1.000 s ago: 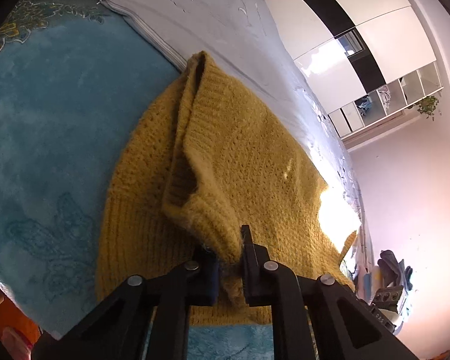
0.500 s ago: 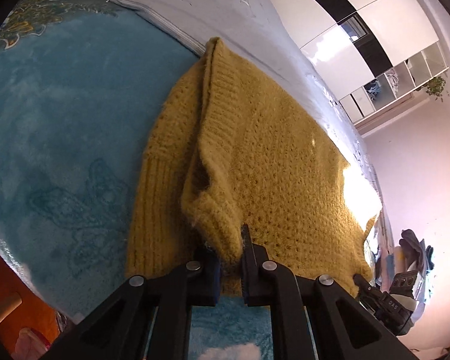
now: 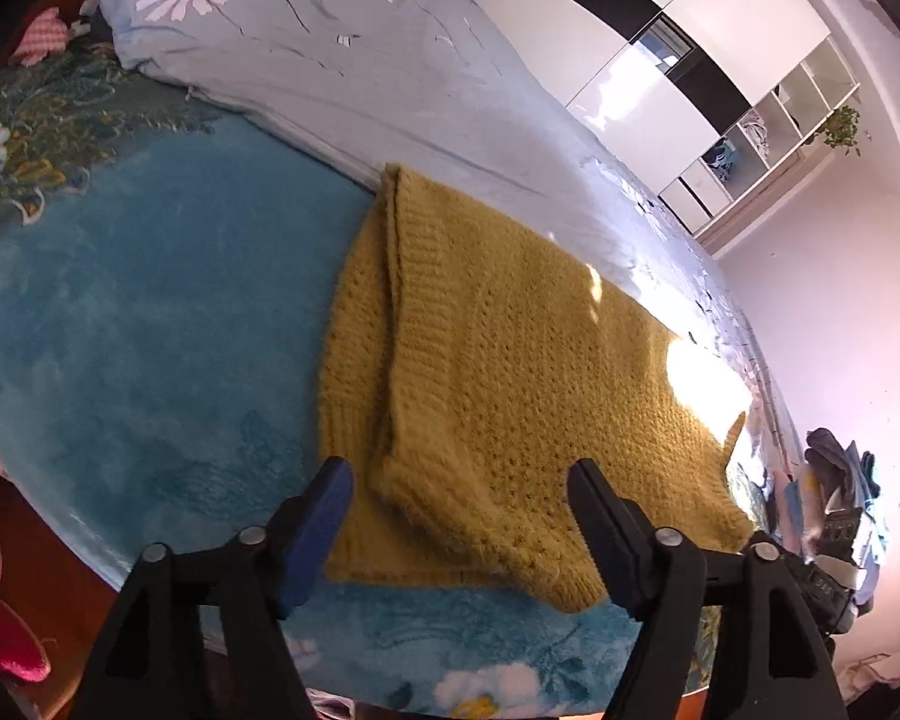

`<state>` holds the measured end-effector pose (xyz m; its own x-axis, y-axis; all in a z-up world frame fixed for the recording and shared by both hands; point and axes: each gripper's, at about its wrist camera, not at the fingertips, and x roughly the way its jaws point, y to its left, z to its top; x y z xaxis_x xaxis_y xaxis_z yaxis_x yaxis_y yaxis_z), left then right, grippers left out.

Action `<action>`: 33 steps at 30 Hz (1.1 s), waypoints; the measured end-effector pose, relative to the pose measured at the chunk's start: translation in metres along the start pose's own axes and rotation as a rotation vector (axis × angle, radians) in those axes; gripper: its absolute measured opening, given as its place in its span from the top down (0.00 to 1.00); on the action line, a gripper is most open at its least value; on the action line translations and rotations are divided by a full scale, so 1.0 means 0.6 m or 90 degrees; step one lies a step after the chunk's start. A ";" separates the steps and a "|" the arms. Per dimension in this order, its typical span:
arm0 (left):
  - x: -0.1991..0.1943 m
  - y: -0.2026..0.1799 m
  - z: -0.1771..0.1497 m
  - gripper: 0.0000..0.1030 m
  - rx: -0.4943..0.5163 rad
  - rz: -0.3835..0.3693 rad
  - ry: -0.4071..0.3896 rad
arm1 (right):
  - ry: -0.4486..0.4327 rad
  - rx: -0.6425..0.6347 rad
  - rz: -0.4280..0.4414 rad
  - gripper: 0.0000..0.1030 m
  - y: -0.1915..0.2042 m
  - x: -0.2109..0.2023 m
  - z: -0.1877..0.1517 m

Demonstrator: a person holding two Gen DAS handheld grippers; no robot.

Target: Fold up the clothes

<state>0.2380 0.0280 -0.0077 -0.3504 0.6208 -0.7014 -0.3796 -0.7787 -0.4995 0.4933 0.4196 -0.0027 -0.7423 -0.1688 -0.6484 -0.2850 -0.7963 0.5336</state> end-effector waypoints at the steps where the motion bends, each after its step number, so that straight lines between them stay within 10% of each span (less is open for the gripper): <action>1: 0.005 0.004 0.019 0.18 0.003 0.018 -0.006 | -0.011 -0.002 -0.012 0.26 -0.006 -0.004 0.007; 20: 0.203 0.039 0.183 0.19 0.017 -0.044 0.104 | -0.018 0.028 -0.046 0.25 -0.073 0.131 0.155; 22: 0.205 0.043 0.185 0.19 -0.002 -0.048 0.100 | -0.019 0.040 -0.060 0.44 -0.073 0.130 0.157; 24: 0.205 0.044 0.187 0.27 -0.012 -0.043 0.096 | -0.014 0.056 -0.036 0.68 -0.077 0.129 0.154; 27: 0.205 0.034 0.183 0.73 0.002 -0.016 0.100 | -0.015 0.073 0.003 0.75 -0.075 0.121 0.149; 33: 0.165 -0.015 0.190 0.77 0.046 -0.042 0.031 | -0.071 0.054 0.045 0.80 -0.063 0.069 0.164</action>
<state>0.1093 0.1070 -0.0147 -0.2808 0.6636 -0.6934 -0.4618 -0.7268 -0.5085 0.4139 0.4999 0.0037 -0.8236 -0.1536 -0.5460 -0.2764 -0.7318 0.6229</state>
